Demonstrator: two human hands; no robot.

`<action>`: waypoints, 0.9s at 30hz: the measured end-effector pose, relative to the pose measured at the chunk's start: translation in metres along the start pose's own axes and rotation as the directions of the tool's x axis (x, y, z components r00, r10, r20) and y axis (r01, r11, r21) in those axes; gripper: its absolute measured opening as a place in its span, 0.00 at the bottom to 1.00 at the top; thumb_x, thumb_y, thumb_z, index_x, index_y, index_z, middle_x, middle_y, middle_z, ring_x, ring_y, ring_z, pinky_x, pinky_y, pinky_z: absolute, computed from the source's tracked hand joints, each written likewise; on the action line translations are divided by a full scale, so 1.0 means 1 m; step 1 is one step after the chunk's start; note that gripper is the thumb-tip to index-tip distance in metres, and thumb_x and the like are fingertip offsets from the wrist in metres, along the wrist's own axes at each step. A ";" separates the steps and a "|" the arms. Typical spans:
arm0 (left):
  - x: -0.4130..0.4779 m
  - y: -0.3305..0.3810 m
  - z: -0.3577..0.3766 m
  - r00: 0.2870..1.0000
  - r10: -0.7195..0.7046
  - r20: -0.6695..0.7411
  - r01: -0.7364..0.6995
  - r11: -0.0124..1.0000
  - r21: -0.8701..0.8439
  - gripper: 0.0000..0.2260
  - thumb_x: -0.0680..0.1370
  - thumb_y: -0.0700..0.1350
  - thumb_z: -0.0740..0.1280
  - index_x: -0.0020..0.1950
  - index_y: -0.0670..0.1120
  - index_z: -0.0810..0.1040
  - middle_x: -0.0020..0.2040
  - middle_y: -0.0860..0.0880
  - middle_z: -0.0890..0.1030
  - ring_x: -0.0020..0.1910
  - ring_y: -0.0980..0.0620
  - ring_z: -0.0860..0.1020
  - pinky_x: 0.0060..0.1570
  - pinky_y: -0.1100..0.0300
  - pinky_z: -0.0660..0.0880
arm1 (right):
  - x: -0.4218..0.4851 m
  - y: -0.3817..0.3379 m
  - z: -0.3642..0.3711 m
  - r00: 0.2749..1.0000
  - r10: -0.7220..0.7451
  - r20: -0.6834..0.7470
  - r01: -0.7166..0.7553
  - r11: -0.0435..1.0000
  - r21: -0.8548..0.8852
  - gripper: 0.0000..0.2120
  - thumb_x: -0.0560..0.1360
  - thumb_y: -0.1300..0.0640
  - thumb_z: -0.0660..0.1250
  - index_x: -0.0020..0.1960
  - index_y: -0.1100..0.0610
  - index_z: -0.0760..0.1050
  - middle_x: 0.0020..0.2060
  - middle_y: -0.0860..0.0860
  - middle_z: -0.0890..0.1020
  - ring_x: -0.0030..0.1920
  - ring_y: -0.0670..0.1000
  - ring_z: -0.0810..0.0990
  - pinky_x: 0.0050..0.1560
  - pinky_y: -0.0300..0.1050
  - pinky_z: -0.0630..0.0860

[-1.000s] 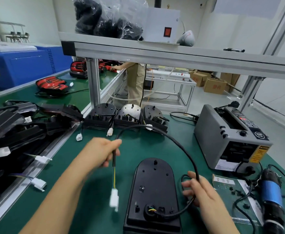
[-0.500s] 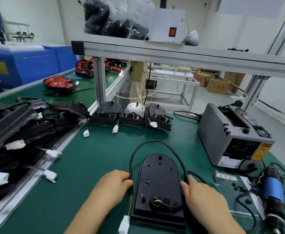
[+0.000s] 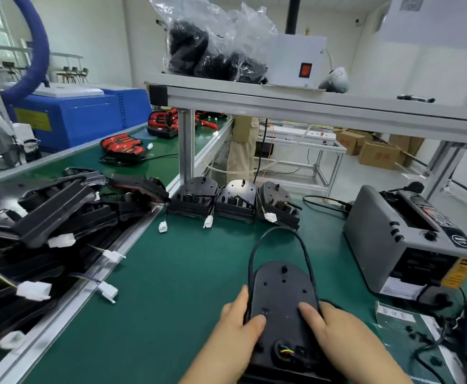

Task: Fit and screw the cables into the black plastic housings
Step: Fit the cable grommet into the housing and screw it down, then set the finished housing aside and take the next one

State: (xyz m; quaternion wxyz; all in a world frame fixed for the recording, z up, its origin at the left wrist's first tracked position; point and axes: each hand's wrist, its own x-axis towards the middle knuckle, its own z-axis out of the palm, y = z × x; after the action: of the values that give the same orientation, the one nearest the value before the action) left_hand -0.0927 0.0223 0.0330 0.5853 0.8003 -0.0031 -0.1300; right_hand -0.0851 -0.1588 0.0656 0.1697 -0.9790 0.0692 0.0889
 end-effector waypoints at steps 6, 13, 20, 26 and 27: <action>0.004 0.001 -0.009 0.980 -0.065 -0.190 -0.059 0.810 -0.583 0.19 0.81 0.40 0.61 0.69 0.56 0.71 0.59 0.58 0.80 0.54 0.59 0.80 0.54 0.61 0.76 | 0.024 -0.017 -0.016 0.988 -0.145 0.051 0.116 0.922 0.370 0.26 0.79 0.37 0.51 0.71 0.48 0.67 0.68 0.42 0.71 0.68 0.45 0.68 0.71 0.47 0.62; 0.013 0.015 -0.034 0.910 -0.117 -0.397 -0.200 0.716 -0.669 0.23 0.81 0.46 0.60 0.76 0.54 0.59 0.71 0.52 0.69 0.63 0.50 0.75 0.64 0.47 0.71 | 0.039 -0.062 -0.017 0.912 -0.274 0.305 -0.063 0.640 0.765 0.14 0.76 0.40 0.62 0.57 0.45 0.69 0.39 0.51 0.85 0.34 0.54 0.84 0.37 0.48 0.82; 0.006 0.013 -0.041 0.979 -0.018 -0.202 -0.140 0.658 -0.740 0.18 0.72 0.53 0.67 0.60 0.67 0.71 0.57 0.56 0.82 0.54 0.49 0.81 0.56 0.49 0.74 | 0.058 -0.083 -0.012 0.968 -0.233 0.094 0.020 0.446 0.895 0.07 0.76 0.51 0.65 0.54 0.48 0.74 0.36 0.50 0.84 0.30 0.50 0.81 0.33 0.46 0.79; 0.012 0.014 -0.045 0.938 -0.003 -0.346 -0.296 0.511 -0.807 0.20 0.79 0.37 0.61 0.67 0.57 0.70 0.59 0.50 0.81 0.54 0.46 0.82 0.45 0.52 0.79 | 0.066 -0.100 -0.017 0.924 -0.375 0.074 0.127 0.484 0.866 0.14 0.76 0.44 0.64 0.60 0.45 0.73 0.42 0.50 0.85 0.36 0.50 0.83 0.41 0.49 0.82; 0.014 0.016 -0.046 0.930 -0.002 -0.368 -0.322 0.480 -0.816 0.21 0.79 0.36 0.60 0.68 0.56 0.70 0.60 0.51 0.81 0.55 0.47 0.81 0.45 0.53 0.80 | 0.068 -0.103 -0.017 0.919 -0.388 0.070 0.139 0.485 0.863 0.18 0.76 0.42 0.63 0.64 0.45 0.71 0.44 0.50 0.85 0.37 0.51 0.83 0.41 0.47 0.82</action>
State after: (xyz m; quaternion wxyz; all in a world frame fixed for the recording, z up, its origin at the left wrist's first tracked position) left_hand -0.0673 0.0586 0.0581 0.9083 0.4037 0.0816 0.0733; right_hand 0.0008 -0.0755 0.1014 0.6403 -0.7515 -0.0713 0.1420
